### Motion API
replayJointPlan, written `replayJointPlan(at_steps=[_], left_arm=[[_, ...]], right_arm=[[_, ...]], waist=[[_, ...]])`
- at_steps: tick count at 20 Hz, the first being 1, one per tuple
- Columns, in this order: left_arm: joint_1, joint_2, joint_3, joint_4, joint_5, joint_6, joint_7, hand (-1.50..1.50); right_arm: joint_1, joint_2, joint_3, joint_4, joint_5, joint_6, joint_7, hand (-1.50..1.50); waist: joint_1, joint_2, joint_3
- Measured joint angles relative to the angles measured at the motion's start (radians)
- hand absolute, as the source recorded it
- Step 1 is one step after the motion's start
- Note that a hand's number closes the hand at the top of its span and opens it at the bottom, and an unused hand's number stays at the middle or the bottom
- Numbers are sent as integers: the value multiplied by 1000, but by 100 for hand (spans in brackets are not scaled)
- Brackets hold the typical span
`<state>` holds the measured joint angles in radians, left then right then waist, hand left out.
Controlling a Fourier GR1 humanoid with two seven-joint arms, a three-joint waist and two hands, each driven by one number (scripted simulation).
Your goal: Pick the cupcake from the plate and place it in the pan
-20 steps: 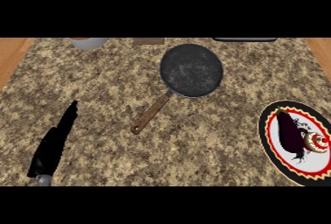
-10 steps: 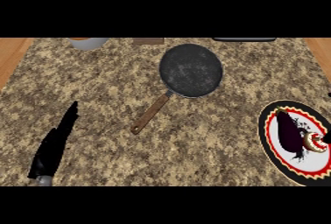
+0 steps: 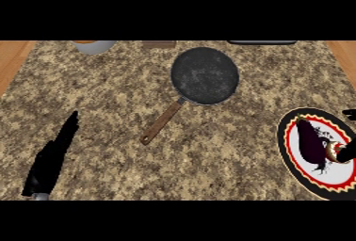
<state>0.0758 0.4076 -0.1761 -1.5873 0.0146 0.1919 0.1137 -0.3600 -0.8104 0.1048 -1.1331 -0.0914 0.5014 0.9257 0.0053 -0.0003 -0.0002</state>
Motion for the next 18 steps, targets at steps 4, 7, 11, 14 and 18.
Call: replayJointPlan(at_steps=[4, 7, 11, 14, 18], left_arm=[[3, -7, 15, -20, -10, -16, 18, 0], [-1, -33, 11, -19, -40, -13, 24, 0], [-12, -62, 18, -5, -63, -21, 22, 0], [-26, -67, 40, 19, -70, -41, 16, 0], [-33, -81, 55, -2, -85, -65, 44, 0]], right_arm=[[14, 15, -2, 21, 30, 17, -15, -150], [19, 33, -15, 25, 49, 21, -14, -150], [27, 55, -29, 58, 100, 31, -41, -150], [36, 86, -32, 70, 144, 23, -56, -150], [27, 136, -45, 120, 211, 7, -81, -150]], waist=[[-1, 0, 0], [-1, 0, 0], [-2, 0, 0], [-3, 0, 0], [-1, 1, 0]])
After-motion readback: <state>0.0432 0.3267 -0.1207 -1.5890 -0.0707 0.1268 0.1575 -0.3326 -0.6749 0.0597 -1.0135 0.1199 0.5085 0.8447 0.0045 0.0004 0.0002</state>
